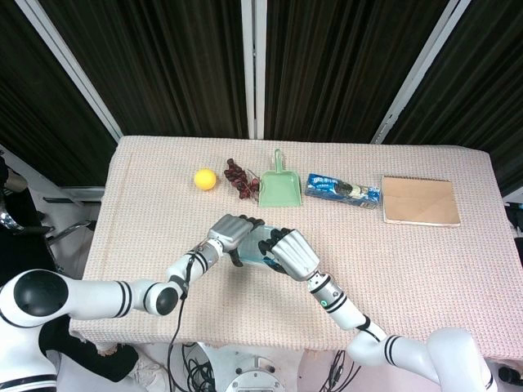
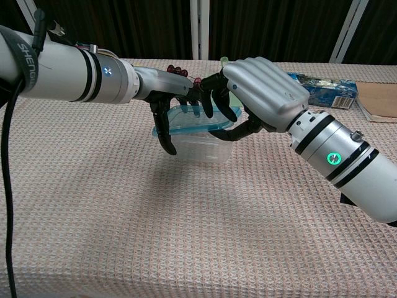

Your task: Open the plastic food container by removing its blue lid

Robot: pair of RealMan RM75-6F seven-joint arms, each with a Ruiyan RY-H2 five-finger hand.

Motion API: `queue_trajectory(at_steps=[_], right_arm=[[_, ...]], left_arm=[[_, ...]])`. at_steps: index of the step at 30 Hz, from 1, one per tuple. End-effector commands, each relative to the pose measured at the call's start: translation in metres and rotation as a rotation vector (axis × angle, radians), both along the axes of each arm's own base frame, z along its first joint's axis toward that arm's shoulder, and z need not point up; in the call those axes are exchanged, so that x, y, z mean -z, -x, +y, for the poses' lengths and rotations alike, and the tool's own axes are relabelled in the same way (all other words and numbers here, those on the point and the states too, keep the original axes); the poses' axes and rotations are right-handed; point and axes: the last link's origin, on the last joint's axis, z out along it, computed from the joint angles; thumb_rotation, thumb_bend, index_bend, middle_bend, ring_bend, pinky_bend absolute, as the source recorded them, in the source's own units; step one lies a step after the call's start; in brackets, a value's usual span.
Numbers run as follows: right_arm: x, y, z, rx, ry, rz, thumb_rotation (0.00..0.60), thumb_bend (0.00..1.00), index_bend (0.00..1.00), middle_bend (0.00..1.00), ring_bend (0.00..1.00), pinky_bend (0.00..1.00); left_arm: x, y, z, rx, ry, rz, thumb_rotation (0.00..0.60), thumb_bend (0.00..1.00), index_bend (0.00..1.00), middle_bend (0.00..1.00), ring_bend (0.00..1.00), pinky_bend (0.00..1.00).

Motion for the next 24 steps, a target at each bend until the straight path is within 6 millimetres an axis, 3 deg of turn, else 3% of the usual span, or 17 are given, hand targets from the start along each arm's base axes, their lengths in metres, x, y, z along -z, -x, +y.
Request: queue_trajectory(at_steps=[1, 8, 16, 24], right_arm=[[0.002, 0.0, 0.001, -0.004, -0.006, 0.003, 0.6, 0.3, 0.58, 0.54, 0.48, 0.63], [-0.002, 0.0, 0.002, -0.007, -0.009, -0.019, 0.6, 0.31, 0.44, 0.5, 0.45, 0.58], [0.0, 0.0, 0.0, 0.006, -0.019, -0.005, 0.6, 0.31, 0.39, 0.49, 0.45, 0.58], [0.001, 0.001, -0.002, 0.016, -0.027, 0.011, 0.6, 0.44, 0.64, 0.58, 0.49, 0.59]], left_arm=[[-0.002, 0.0, 0.0, 0.004, -0.005, -0.004, 0.6, 0.04, 0.11, 0.17, 0.1, 0.25], [0.0, 0.003, -0.002, 0.02, 0.001, 0.016, 0.6, 0.04, 0.1, 0.16, 0.08, 0.24], [-0.001, 0.001, -0.002, 0.025, -0.007, 0.002, 0.6, 0.04, 0.09, 0.15, 0.08, 0.23], [-0.01, 0.003, 0.0, 0.057, -0.052, 0.013, 0.6, 0.04, 0.08, 0.12, 0.04, 0.19]])
